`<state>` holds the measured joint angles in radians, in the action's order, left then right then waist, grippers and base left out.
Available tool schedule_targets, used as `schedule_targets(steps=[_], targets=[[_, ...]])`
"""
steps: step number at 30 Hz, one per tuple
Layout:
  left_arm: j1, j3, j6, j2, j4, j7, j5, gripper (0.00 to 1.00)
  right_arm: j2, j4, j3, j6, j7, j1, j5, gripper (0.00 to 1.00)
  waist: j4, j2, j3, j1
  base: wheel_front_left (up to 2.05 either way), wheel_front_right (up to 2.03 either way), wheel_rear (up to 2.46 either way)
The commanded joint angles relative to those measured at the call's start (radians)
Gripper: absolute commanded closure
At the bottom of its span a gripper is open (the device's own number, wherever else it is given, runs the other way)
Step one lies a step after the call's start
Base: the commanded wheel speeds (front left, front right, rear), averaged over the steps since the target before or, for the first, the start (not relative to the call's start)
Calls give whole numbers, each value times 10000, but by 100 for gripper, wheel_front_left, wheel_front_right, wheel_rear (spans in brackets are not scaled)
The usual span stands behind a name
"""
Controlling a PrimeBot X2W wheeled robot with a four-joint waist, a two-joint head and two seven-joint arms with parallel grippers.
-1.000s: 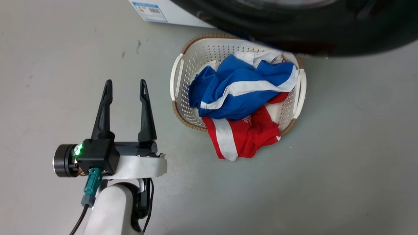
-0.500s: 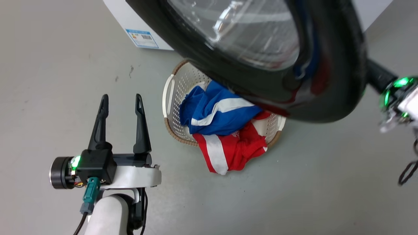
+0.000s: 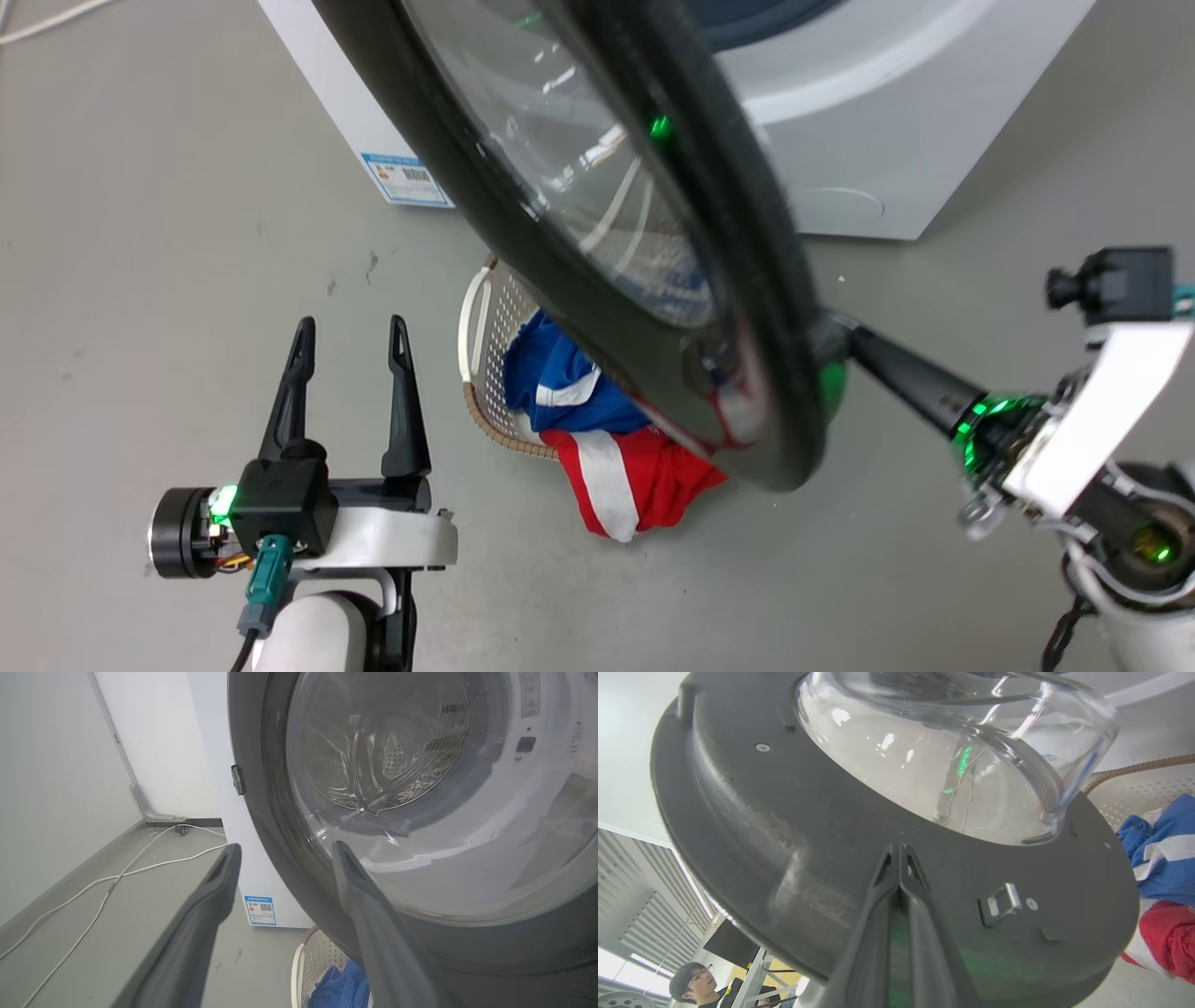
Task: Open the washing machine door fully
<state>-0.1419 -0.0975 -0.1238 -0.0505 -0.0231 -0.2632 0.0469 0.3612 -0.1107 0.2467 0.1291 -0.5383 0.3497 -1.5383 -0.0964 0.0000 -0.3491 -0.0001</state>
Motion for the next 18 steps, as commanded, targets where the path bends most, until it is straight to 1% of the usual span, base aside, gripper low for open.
schedule_targets(steps=[1, 9, 18], targets=[[125, -7, 20, 2, 23, -24, -61, 0, -132, -146, 131, 29, 19, -225, 16, 100, 13, 0, 161, 1, 0, 0, 0], [413, 45, 63, 3, 132, -24, -88, 0, -550, -409, 1180, 29, -42, -915, 195, 100, -1, 0, 704, 1, 0, 0, 0], [650, 158, 123, 2, 160, -24, -87, 0, -1149, -61, 2448, 15, -147, -1231, 208, 100, -70, 0, 926, 1, 0, 0, 0]])
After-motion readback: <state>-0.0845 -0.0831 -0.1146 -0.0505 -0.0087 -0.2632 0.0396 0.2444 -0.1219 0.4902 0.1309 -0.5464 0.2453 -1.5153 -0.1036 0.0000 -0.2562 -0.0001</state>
